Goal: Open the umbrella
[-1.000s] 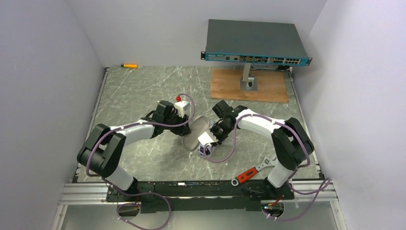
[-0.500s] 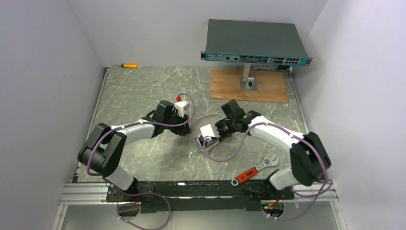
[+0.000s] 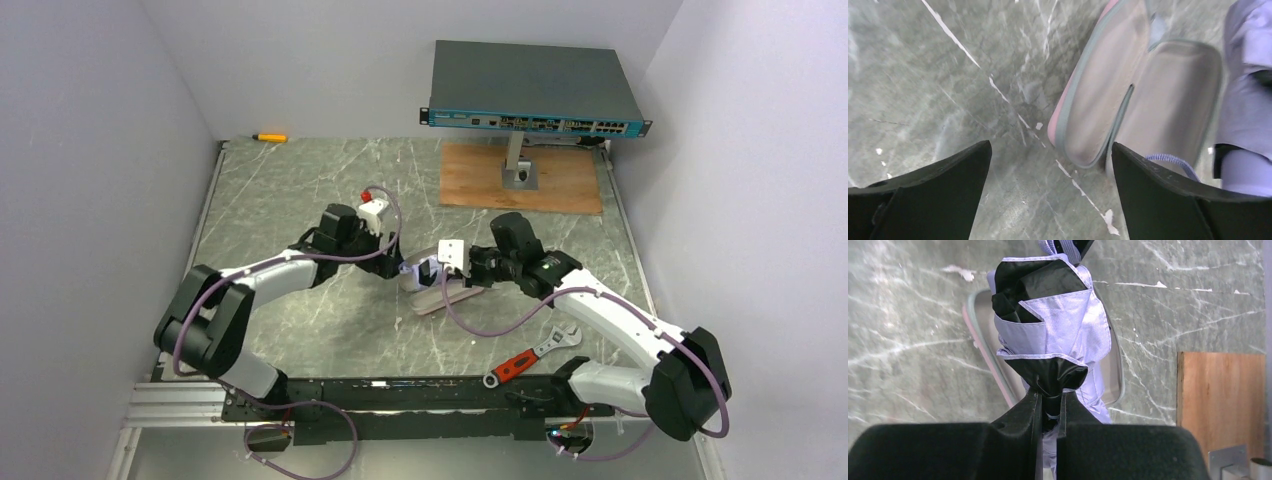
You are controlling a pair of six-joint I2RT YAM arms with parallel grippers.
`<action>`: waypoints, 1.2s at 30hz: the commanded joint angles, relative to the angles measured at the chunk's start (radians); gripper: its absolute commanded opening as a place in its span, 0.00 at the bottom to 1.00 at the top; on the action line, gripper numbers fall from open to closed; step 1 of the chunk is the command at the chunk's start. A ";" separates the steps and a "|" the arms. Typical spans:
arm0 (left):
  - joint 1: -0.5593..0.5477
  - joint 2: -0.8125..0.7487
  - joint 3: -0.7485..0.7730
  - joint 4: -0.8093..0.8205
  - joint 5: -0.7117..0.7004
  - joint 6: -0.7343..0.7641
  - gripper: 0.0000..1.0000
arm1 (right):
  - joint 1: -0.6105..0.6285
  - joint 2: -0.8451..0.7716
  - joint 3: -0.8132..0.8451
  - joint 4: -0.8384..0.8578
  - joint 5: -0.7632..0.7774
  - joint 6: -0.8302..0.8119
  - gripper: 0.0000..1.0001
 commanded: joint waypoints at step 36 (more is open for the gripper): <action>0.735 -0.737 0.037 -0.638 0.092 0.158 1.00 | 0.155 0.503 0.096 0.275 0.120 1.095 0.00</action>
